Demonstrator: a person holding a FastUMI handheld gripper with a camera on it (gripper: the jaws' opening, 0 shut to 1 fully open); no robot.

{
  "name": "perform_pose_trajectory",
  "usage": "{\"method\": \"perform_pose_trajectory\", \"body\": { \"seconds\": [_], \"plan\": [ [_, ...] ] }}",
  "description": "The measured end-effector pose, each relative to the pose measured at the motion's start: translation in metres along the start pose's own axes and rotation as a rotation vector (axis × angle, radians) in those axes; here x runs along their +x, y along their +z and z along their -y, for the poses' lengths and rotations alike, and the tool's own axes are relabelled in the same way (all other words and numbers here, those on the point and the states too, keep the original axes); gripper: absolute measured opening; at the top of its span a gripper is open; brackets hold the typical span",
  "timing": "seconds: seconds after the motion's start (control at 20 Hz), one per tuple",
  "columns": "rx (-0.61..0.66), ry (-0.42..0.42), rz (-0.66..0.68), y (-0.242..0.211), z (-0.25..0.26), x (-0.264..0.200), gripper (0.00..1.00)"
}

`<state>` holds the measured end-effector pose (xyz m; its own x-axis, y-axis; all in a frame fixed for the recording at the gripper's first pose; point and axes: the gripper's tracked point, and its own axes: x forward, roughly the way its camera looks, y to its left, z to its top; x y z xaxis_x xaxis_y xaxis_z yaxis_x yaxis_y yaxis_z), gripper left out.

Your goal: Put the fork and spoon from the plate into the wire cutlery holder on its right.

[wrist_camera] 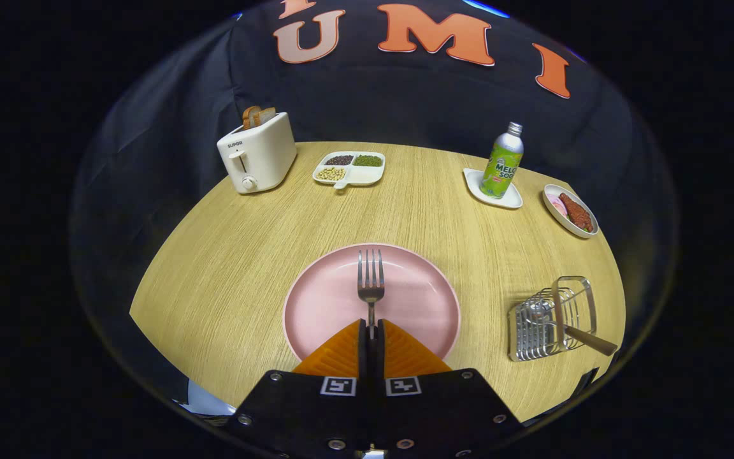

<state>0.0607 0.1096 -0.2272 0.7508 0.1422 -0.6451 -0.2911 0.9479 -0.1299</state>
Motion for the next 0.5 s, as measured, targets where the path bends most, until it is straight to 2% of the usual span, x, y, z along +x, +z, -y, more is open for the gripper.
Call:
{"method": "perform_pose_trajectory", "body": {
  "seconds": [0.5],
  "plan": [
    [-0.012, -0.059, -0.071, 0.015, 0.087, -0.06, 0.03]
  ]
}}
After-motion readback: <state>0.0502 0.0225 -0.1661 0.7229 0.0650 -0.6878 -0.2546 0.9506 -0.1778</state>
